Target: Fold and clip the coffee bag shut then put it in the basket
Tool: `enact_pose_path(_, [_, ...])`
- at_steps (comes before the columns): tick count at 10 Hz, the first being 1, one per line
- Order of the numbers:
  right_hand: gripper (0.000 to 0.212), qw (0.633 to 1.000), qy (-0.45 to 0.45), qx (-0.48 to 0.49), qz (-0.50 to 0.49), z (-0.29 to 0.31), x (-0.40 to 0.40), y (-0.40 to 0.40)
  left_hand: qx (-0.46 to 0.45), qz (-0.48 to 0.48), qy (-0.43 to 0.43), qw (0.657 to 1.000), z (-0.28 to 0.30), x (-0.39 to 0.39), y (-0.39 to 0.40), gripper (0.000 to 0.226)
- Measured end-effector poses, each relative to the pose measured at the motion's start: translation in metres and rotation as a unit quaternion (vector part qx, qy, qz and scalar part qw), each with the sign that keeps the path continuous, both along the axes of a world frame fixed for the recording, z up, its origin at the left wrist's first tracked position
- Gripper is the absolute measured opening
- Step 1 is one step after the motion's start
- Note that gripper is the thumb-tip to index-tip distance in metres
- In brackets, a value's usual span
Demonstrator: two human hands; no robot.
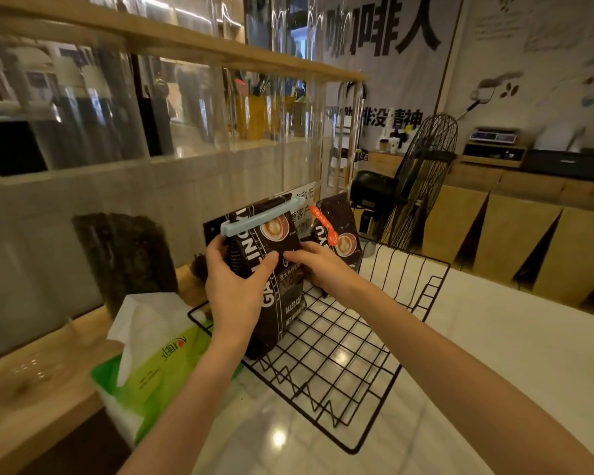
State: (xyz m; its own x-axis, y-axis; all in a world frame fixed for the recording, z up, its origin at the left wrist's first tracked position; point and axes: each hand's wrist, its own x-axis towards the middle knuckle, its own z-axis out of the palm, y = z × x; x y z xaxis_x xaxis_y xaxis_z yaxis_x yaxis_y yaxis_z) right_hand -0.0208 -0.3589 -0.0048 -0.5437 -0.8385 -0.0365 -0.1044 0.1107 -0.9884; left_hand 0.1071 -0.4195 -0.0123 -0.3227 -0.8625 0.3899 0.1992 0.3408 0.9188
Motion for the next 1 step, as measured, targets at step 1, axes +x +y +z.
enact_pose_path(1, [0.060,0.998,0.045,-0.016,-0.046,0.0002,0.0056,0.0058,-0.056,0.080,0.005,0.995,0.0036,0.0067,0.0097,0.071])
